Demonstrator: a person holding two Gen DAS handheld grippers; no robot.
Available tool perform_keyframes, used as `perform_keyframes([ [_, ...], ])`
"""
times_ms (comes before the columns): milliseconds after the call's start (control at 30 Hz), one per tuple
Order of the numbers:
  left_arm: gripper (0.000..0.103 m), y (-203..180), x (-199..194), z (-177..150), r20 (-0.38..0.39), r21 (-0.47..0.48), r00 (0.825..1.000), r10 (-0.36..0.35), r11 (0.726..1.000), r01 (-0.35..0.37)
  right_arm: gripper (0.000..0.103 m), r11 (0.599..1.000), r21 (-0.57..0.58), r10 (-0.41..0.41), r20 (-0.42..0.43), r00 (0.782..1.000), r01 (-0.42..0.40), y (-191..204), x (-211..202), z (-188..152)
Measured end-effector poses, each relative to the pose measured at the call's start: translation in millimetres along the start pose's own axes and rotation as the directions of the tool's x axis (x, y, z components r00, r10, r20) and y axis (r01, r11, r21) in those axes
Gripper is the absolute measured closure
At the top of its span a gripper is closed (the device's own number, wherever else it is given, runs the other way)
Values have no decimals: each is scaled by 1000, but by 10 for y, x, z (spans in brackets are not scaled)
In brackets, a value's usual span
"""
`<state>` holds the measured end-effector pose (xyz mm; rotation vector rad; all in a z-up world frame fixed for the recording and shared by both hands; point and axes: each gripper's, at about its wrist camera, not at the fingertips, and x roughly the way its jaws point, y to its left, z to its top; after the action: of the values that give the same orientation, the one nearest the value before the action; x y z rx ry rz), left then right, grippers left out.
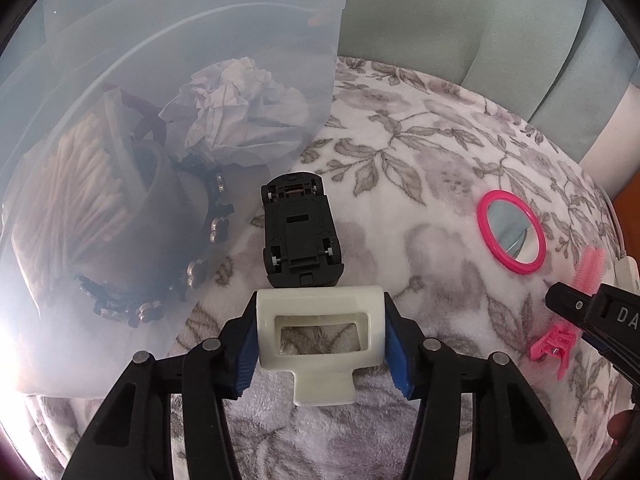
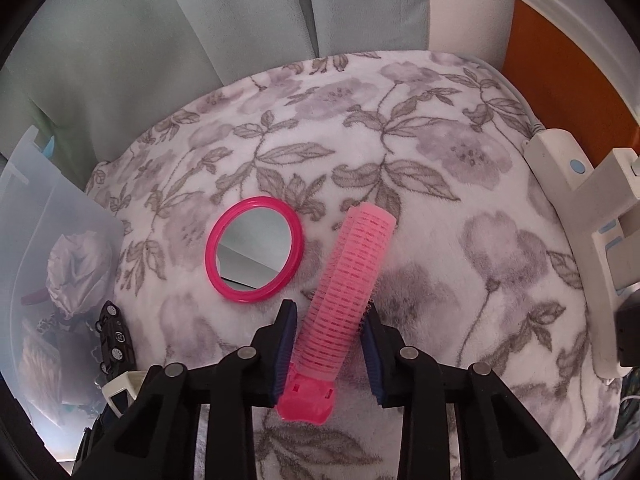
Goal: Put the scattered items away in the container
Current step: 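Grasp the white plastic clip with the left gripper while the right grasps the pink hair roller, then lift and carry the white clip and pink roller over the clear container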
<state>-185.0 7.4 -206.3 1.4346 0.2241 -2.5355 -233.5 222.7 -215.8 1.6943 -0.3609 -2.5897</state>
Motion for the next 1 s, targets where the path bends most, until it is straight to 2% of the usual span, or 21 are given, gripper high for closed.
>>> perform_keyframes([
  [267,50,92,25,43,1,-5,1000,-18,1000,18,72,999,26,29,3,1000,-29,-73,-235,-151],
  [567,50,204,19,68,2,-3,998,-66,998,66,73,998,54,10,38,999,-12,-195,-594,-215],
  [767,50,209,-29,26,-6,44,995,-95,995,95,73,994,105,16,61,998,-23,-323,-918,-367],
  [833,50,-35,-149,-19,-4,59,994,-113,992,113,73,993,115,17,67,998,-25,-342,-1019,-429],
  [933,50,-130,-430,-250,21,80,987,-162,984,160,73,991,127,24,70,997,-33,-376,-1175,-525],
  [1000,50,-105,-609,-260,40,95,978,-205,975,201,73,991,127,29,79,996,-39,-380,-1289,-587],
])
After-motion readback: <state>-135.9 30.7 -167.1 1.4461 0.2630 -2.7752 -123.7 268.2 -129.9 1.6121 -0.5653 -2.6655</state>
